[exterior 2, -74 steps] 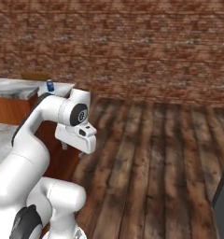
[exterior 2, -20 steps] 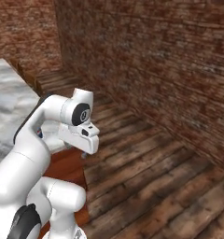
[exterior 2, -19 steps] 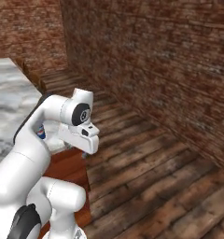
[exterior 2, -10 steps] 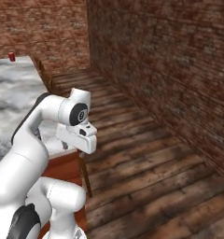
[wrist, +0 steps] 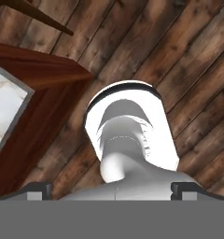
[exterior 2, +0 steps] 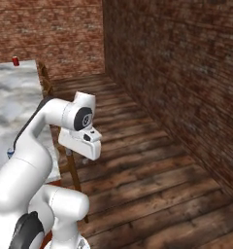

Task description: Four empty soda cans are scattered around the kitchen. Gather all the cans and cluster them next to the stove for recycling.

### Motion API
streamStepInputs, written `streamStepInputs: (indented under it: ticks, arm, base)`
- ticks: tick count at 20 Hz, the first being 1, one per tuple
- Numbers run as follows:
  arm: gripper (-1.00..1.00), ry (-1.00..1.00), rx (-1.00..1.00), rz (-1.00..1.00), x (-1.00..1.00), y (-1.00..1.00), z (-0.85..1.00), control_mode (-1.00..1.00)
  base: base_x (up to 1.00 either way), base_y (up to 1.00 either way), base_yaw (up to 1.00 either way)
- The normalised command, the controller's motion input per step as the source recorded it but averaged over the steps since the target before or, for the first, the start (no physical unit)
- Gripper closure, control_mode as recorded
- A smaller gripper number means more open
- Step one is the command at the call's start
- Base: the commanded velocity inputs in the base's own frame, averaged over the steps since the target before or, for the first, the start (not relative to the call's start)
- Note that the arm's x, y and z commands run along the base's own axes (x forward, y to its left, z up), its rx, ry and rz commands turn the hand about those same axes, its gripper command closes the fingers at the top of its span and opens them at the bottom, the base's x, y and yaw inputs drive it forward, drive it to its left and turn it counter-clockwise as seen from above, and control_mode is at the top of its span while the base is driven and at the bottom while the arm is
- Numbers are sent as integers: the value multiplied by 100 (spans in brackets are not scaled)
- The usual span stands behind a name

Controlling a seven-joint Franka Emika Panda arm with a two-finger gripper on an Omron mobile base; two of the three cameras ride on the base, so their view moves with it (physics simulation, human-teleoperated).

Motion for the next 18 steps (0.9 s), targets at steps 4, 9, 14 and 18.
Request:
streamStepInputs:
  ticks: [4,9,14,18]
  arm:
    - [-100,2,0,0,0,9,0,-100]
    - [-100,10,-3,1,0,67,-1,-100]
    - [-100,-1,-8,11,0,72,14,-100]
    - [-100,-10,-4,16,-9,83,18,-100]
  base:
    - [12,15,0]
    - [0,0,0]
    - [0,0,0]
    - [0,0,0]
